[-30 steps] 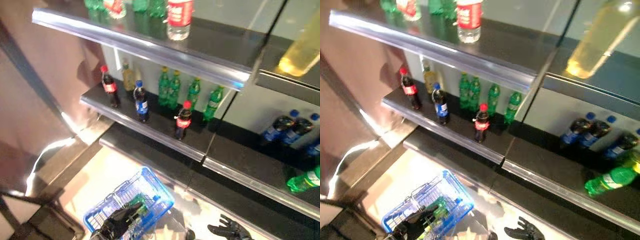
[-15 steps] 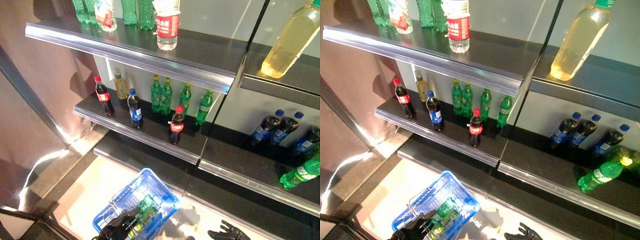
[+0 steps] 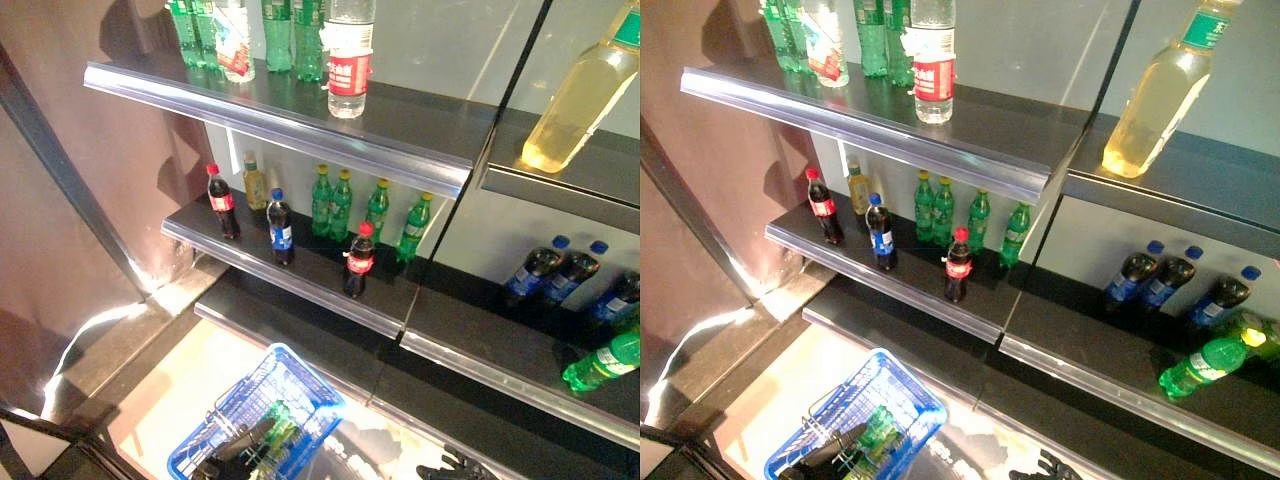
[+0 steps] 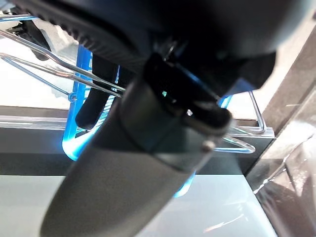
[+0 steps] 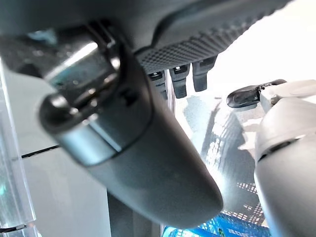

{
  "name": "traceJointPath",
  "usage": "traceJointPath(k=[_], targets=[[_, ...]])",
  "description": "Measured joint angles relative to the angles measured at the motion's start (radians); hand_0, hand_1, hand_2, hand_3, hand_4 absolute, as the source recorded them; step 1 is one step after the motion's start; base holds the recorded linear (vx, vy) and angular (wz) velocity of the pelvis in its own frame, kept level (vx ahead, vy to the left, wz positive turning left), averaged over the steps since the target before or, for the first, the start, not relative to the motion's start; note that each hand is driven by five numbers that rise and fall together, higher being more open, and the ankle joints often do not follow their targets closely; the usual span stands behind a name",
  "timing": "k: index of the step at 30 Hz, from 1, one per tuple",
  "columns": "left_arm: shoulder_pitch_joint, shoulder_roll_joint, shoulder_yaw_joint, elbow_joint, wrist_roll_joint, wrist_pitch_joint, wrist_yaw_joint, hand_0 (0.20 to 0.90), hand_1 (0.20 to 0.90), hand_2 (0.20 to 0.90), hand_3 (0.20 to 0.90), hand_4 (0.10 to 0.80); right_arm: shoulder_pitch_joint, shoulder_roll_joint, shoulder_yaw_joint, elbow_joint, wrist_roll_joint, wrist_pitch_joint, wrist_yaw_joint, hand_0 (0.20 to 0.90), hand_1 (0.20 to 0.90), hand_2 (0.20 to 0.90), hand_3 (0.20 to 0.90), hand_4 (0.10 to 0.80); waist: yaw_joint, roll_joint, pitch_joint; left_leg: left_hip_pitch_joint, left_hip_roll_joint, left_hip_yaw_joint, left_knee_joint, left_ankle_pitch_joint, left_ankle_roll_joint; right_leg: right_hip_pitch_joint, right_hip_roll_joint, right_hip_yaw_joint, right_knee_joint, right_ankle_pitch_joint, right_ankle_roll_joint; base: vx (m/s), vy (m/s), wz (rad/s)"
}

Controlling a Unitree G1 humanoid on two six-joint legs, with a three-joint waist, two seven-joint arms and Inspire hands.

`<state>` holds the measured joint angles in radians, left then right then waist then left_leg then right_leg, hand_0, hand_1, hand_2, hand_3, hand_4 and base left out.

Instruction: Pick up the drink and place into the basket.

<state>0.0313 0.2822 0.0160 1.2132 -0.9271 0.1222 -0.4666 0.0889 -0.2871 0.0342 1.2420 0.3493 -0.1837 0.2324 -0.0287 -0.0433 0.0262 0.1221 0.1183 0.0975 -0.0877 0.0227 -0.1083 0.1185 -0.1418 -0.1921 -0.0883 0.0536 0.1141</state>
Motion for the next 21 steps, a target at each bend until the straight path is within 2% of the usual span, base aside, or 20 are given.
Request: traceJointPath(k=[6,9,10,11,12,13,14,15,16,18,21], targets=[[-0.001,0.006,0.0,-0.004,-0.003,-0.006,-0.004,0.3,0.3,0.3,0.2,0.1,0.004,0.0,0.028,-0.001,-0.032,0.0,0.0,0.9,0.9,0.9,0.9,0.8,0.011,0.002,-0.002,-0.025,0.006,-0.029,0.002,0.012,-0.001,-0.006,0.002,-0.025,0.004,-0.004,0.001,-0.103,-0.119,0.13],[-0.032,-0.002,-0.022,-0.029,-0.015,-0.013,-0.003,0.3,0.3,0.3,0.2,0.1,-0.018,0.0,0.06,-0.005,-0.032,0.001,-0.001,0.9,0.9,0.9,0.9,0.8,0.027,0.026,0.014,-0.105,0.007,-0.075,0.002,0.044,-0.003,-0.072,0.0,-0.056,0.034,-0.007,-0.003,-0.268,0.008,0.43],[-0.05,-0.005,-0.044,-0.04,-0.034,-0.016,-0.004,0.3,0.3,0.3,0.2,0.1,-0.036,-0.001,0.063,-0.003,-0.03,0.001,-0.004,0.9,0.9,0.9,0.9,0.8,0.025,0.038,0.037,-0.129,0.011,-0.077,0.002,0.059,-0.004,-0.075,-0.002,-0.082,0.03,-0.001,-0.006,-0.165,0.073,0.88],[-0.074,-0.015,-0.055,-0.038,-0.037,-0.014,-0.004,0.3,0.3,0.3,0.2,0.1,-0.047,-0.006,0.062,-0.005,-0.012,0.001,-0.012,0.9,0.9,0.9,0.9,0.8,0.019,0.053,0.068,-0.149,0.022,-0.03,-0.006,0.069,0.006,-0.066,-0.009,-0.126,0.03,0.0,-0.007,-0.132,0.083,0.84],[-0.092,-0.018,-0.061,-0.04,-0.036,-0.014,-0.004,0.3,0.3,0.3,0.2,0.1,-0.051,-0.008,0.062,-0.005,-0.001,0.001,-0.02,0.9,0.9,0.9,0.9,0.8,0.02,0.06,0.084,-0.147,0.034,0.034,-0.004,0.063,0.013,-0.058,-0.012,-0.144,0.028,0.001,-0.009,-0.108,0.116,0.89],[-0.101,-0.027,-0.067,-0.046,-0.03,-0.014,-0.004,0.3,0.3,0.3,0.2,0.1,-0.055,-0.014,0.061,-0.009,0.008,0.002,-0.031,0.9,0.9,0.9,0.9,0.8,0.016,0.059,0.112,-0.143,0.042,0.101,0.024,0.044,0.038,-0.052,-0.036,-0.173,0.031,0.001,-0.009,-0.108,0.199,0.57],[-0.092,-0.037,-0.077,-0.05,-0.029,-0.017,-0.004,0.3,0.3,0.3,0.2,0.1,-0.06,-0.026,0.061,-0.015,0.008,0.003,-0.04,0.9,0.9,0.9,0.9,0.8,0.021,0.066,0.12,-0.138,0.033,0.105,0.074,0.038,0.049,-0.051,-0.057,-0.186,0.032,0.003,-0.002,-0.077,0.231,0.52],[-0.082,-0.046,-0.08,-0.05,-0.028,-0.014,-0.004,0.3,0.3,0.3,0.2,0.1,-0.064,-0.044,0.059,-0.021,0.008,0.002,-0.041,0.9,0.9,0.9,0.9,0.8,0.015,0.084,0.121,-0.126,0.027,0.107,0.078,0.024,0.033,-0.049,-0.066,-0.191,0.037,0.009,0.018,-0.017,0.253,0.48],[-0.083,-0.056,-0.079,-0.052,-0.028,-0.007,-0.006,0.3,0.3,0.3,0.2,0.1,-0.067,-0.061,0.048,-0.022,0.009,0.001,-0.043,0.9,0.9,0.9,0.9,0.8,0.0,0.099,0.128,-0.116,0.025,0.11,0.053,0.023,-0.006,-0.046,-0.074,-0.212,0.056,0.0,0.034,0.044,0.17,0.63],[-0.09,-0.052,-0.078,-0.056,-0.027,0.002,-0.006,0.3,0.3,0.3,0.2,0.1,-0.067,-0.06,0.02,-0.013,0.017,0.001,-0.043,0.9,0.9,0.9,0.9,0.8,-0.005,0.081,0.145,-0.093,-0.011,0.109,0.024,0.041,0.018,-0.031,-0.118,-0.211,0.088,-0.016,0.055,0.036,0.125,0.58],[-0.105,-0.017,-0.061,-0.067,-0.029,0.013,-0.006,0.3,0.3,0.3,0.2,0.1,-0.074,-0.05,0.007,-0.001,0.033,-0.002,-0.037,0.9,0.9,0.9,0.9,0.8,0.002,0.027,0.155,-0.078,-0.035,0.107,0.002,0.057,0.029,-0.03,-0.142,-0.207,0.1,-0.017,0.058,0.031,0.084,0.15]])
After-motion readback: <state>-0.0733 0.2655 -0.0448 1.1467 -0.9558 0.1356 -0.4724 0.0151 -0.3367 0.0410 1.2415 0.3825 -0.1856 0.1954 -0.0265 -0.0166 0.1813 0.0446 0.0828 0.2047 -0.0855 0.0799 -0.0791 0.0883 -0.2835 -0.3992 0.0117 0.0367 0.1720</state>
